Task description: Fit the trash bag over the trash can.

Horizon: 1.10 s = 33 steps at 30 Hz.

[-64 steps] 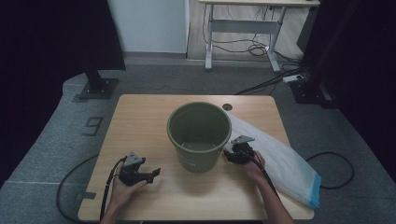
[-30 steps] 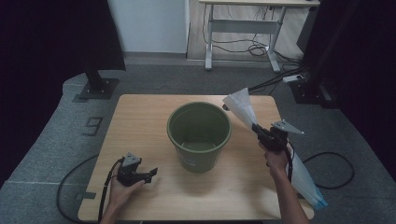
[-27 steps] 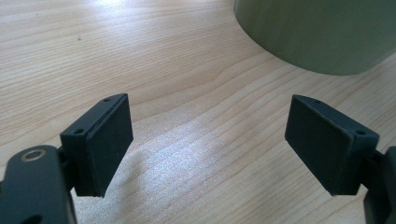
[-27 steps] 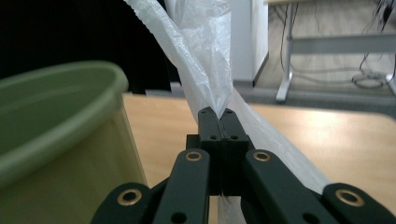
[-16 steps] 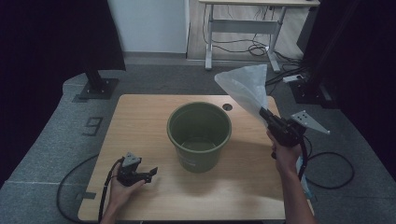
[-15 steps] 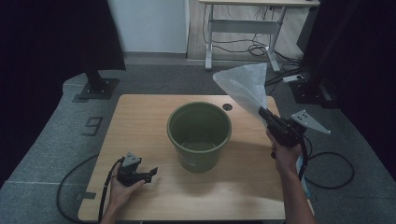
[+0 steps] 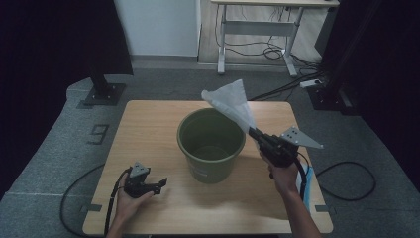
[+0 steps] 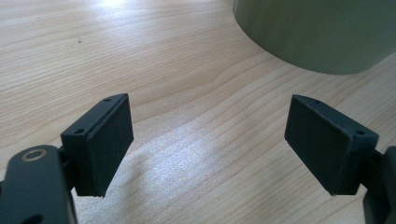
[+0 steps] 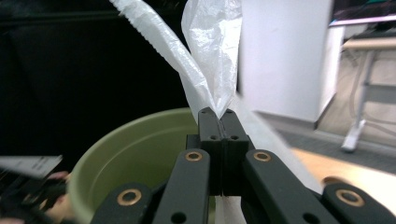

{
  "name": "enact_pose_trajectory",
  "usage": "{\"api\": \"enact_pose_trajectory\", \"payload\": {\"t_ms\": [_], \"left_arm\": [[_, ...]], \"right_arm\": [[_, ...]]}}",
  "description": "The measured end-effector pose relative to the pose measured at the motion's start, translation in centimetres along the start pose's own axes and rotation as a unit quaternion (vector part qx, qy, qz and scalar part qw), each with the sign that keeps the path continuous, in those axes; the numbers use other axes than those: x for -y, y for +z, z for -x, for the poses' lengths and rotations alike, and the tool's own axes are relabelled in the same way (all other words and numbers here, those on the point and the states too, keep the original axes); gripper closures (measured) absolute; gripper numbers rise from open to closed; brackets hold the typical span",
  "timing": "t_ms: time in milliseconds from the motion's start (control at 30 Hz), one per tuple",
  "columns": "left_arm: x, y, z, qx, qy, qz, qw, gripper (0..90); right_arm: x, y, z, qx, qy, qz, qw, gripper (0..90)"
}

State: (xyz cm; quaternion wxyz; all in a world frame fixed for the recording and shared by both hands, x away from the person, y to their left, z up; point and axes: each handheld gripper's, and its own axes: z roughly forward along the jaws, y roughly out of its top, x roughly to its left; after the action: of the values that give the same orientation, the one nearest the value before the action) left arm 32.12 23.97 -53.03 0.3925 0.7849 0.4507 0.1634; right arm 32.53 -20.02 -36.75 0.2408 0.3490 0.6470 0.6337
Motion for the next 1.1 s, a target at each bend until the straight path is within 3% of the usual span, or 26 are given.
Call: {"api": "enact_pose_trajectory", "payload": {"t_ms": [167,333,467,500,533,567,700,933,1100], "left_arm": [[0.0,0.0,0.1,0.001,0.000,0.001,1.0000,15.3],[0.0,0.0,0.1,0.004,0.000,0.002,1.0000,15.4],[-0.1,-0.2,0.1,0.004,-0.002,0.008,1.0000,15.8],[-0.1,-0.2,0.1,0.004,-0.002,0.008,1.0000,15.8],[-0.1,-0.1,0.1,0.004,-0.001,0.007,1.0000,15.8],[-0.1,-0.1,0.1,0.003,-0.001,0.006,1.0000,15.8],[-0.1,-0.1,0.1,0.002,-0.001,0.005,1.0000,15.8],[-0.1,-0.2,0.2,0.001,-0.001,0.006,1.0000,15.9],[-0.1,-0.3,0.1,-0.002,-0.003,0.006,1.0000,16.2]], "right_arm": [[1.8,0.7,-1.9,-0.040,-0.005,-0.024,0.9989,88.7],[2.2,1.5,-2.6,-0.057,-0.005,-0.044,0.9973,88.5],[2.7,2.0,-2.5,-0.054,-0.006,-0.064,0.9965,72.4],[2.7,2.0,-2.5,-0.054,-0.006,-0.064,0.9965,72.4],[2.7,1.9,-2.5,-0.061,0.000,-0.067,0.9959,60.4],[2.8,1.8,-2.5,-0.063,0.003,-0.070,0.9956,56.6],[2.9,0.6,-2.9,-0.048,-0.011,-0.059,0.9971,42.3],[4.0,-1.8,-3.2,-0.030,-0.019,-0.058,0.9977,32.6],[7.4,-4.2,-3.1,0.018,-0.017,-0.076,0.9968,24.9]]}}
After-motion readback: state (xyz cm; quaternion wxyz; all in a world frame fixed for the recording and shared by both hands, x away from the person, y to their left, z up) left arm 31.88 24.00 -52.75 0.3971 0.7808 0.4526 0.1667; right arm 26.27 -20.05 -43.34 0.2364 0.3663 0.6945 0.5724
